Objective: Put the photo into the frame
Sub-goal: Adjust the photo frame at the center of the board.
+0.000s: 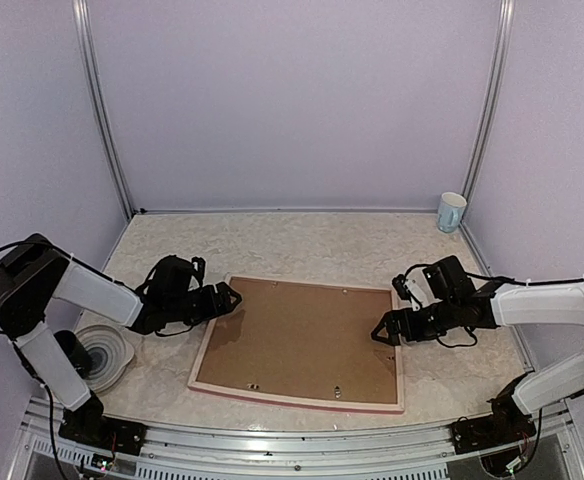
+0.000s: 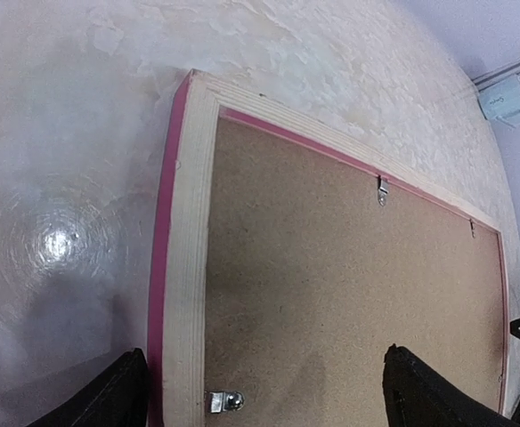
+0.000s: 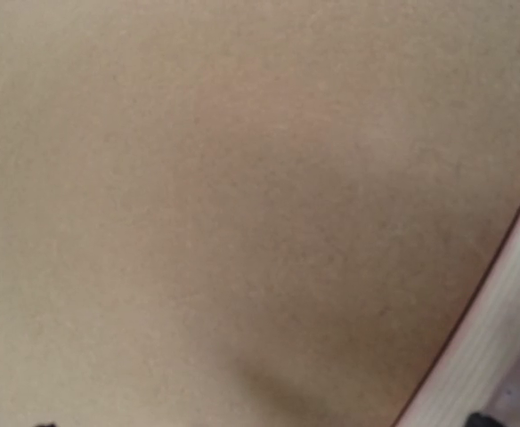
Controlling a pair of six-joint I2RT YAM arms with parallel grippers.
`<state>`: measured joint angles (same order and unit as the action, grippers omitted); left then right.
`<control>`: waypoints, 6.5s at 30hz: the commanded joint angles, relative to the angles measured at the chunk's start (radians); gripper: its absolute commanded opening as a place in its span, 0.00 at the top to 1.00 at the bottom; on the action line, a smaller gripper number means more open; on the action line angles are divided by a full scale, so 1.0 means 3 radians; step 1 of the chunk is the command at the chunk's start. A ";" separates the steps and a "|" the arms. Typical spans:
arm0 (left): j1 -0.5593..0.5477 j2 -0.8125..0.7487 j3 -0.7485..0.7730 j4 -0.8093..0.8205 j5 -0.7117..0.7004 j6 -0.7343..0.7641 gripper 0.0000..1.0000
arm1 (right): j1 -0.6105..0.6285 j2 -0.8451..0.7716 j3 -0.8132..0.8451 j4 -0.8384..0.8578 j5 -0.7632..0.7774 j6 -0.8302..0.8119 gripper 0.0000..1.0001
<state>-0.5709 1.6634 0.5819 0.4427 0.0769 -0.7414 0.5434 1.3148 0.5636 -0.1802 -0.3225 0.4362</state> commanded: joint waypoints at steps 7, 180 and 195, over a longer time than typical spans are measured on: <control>-0.0122 0.0499 0.0534 -0.0086 0.0161 -0.0052 0.12 | -0.0001 -0.0034 -0.0135 0.0227 -0.0198 0.0044 0.01; -0.0173 0.0139 0.0343 -0.0252 -0.0077 -0.0306 0.01 | -0.0036 0.0582 0.0185 0.0279 -0.0342 -0.0137 0.01; 0.0113 0.0720 0.1125 -0.0503 0.0236 -0.0025 0.01 | 0.0665 0.0609 0.0220 0.0359 -0.0277 0.0183 0.01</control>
<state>-0.5304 1.8404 0.8581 0.3168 0.0227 -0.7769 0.6895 1.4799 0.6342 -0.1028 -0.3470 0.4530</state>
